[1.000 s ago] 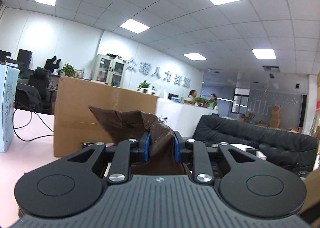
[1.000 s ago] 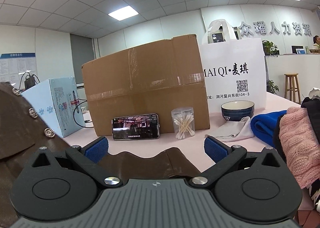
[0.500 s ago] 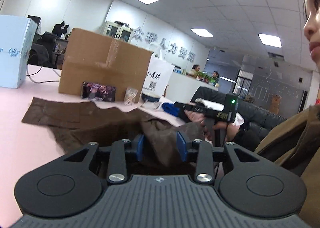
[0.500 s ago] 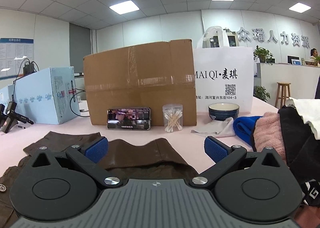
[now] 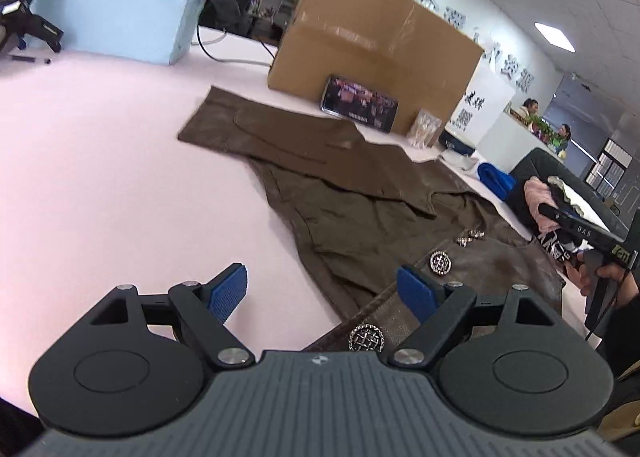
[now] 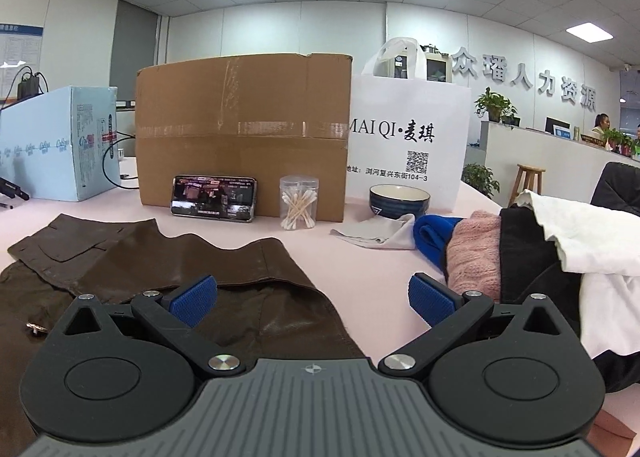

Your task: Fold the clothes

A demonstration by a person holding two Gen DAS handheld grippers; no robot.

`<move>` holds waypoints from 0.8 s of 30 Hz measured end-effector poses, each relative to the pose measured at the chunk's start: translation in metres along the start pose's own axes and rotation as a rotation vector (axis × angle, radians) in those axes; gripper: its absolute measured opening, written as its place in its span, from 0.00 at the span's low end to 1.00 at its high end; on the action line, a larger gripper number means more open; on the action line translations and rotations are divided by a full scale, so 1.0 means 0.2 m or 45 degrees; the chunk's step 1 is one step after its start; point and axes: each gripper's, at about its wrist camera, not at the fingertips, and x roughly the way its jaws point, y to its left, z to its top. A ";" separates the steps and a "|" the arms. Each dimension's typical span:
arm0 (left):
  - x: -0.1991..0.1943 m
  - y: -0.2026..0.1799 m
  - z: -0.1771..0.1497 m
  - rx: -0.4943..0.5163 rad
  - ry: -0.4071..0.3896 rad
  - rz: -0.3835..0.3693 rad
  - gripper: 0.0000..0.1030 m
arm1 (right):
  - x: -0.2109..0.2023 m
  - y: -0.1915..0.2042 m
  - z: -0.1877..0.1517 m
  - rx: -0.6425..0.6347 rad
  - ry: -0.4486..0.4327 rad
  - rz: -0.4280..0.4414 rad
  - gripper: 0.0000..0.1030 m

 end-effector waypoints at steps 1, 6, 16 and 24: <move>0.02 -0.02 0.00 0.021 0.012 -0.005 0.78 | 0.01 0.02 -0.01 0.003 0.004 0.043 1.00; 0.08 -0.11 0.01 0.096 0.066 -0.016 0.78 | 0.09 0.15 -0.02 -0.032 0.040 0.217 1.00; 0.10 -0.10 0.01 -0.092 0.050 -0.113 0.30 | 0.27 0.28 -0.03 -0.140 0.235 0.316 1.00; 0.17 -0.09 0.06 -0.045 0.040 -0.085 0.10 | 0.36 0.33 -0.06 -0.143 0.403 0.274 1.00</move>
